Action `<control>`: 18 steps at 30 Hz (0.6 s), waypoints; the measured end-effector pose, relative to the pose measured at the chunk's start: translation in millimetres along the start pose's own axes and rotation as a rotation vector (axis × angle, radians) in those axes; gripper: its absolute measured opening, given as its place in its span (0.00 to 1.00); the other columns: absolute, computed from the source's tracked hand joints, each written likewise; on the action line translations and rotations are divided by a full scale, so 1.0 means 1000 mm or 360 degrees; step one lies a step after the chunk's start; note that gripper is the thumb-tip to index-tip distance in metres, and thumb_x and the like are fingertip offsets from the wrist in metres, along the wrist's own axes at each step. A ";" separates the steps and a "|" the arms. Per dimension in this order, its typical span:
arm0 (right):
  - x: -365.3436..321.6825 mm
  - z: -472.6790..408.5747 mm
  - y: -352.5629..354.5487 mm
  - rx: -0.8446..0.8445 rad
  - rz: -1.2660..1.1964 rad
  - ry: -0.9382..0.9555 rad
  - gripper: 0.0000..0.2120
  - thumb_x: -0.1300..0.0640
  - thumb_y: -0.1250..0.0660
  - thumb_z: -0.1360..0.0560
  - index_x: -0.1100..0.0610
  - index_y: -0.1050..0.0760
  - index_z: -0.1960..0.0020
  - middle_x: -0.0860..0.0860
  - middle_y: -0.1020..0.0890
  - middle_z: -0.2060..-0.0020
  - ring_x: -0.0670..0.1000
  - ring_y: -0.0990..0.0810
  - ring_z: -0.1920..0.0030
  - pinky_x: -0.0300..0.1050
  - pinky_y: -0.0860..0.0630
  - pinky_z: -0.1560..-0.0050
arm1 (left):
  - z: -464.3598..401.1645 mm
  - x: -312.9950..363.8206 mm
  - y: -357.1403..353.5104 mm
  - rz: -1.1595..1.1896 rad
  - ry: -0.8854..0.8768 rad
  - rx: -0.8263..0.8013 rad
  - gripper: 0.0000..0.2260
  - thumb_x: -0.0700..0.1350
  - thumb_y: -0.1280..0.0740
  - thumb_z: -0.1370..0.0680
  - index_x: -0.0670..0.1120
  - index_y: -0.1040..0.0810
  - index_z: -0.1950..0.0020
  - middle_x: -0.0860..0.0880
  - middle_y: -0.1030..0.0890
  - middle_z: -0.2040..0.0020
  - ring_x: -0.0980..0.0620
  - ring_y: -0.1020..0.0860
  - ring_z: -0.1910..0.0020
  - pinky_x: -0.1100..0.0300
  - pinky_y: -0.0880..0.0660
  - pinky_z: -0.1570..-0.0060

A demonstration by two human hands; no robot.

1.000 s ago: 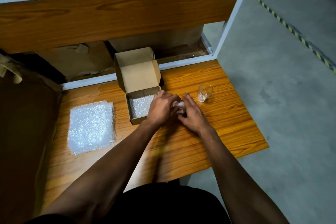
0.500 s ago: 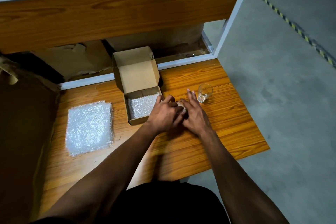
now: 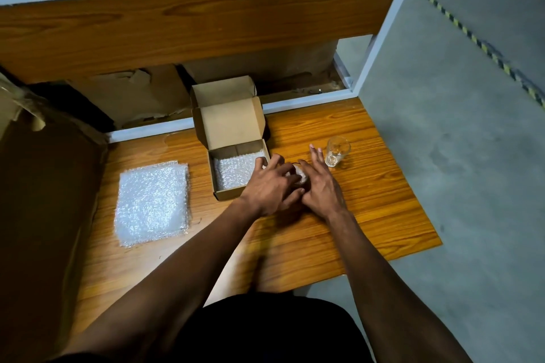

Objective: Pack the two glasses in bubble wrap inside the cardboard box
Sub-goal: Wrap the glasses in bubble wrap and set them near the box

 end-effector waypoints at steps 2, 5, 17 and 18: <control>0.000 0.001 0.000 -0.0012 0.0001 -0.0012 0.39 0.56 0.23 0.28 0.54 0.33 0.20 0.49 0.56 0.15 0.52 0.59 0.16 0.62 0.34 0.23 | 0.008 -0.001 -0.002 0.0017 0.0014 0.0036 0.24 0.67 0.47 0.16 0.57 0.22 0.30 0.52 0.24 0.31 0.45 0.33 0.30 0.40 0.37 0.37; 0.000 0.002 0.000 -0.0018 0.0008 -0.0025 0.41 0.51 0.22 0.28 0.53 0.34 0.20 0.49 0.56 0.15 0.51 0.60 0.16 0.61 0.37 0.21 | 0.018 -0.001 -0.012 0.0078 0.0093 -0.0024 0.27 0.69 0.50 0.16 0.59 0.28 0.24 0.54 0.28 0.24 0.43 0.37 0.23 0.36 0.40 0.32; 0.004 0.001 -0.001 0.0034 -0.0085 -0.0015 0.38 0.49 0.22 0.27 0.53 0.31 0.21 0.49 0.53 0.15 0.51 0.57 0.16 0.58 0.39 0.20 | 0.022 -0.003 -0.015 0.0037 0.0000 -0.0045 0.30 0.70 0.55 0.16 0.58 0.32 0.20 0.53 0.32 0.19 0.42 0.40 0.20 0.34 0.41 0.29; 0.005 0.001 -0.002 0.0036 -0.0087 -0.0017 0.38 0.48 0.22 0.27 0.53 0.31 0.21 0.49 0.53 0.15 0.51 0.57 0.16 0.56 0.40 0.19 | 0.025 -0.004 -0.020 0.0055 0.0021 -0.0069 0.31 0.70 0.57 0.16 0.59 0.35 0.19 0.54 0.34 0.18 0.42 0.41 0.19 0.33 0.42 0.28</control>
Point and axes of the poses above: each hand's wrist, its own z-axis away from the middle knuckle, its own y-axis out of the back of the hand, x = y × z, the point moved 6 cm from there along -z, towards the middle knuckle
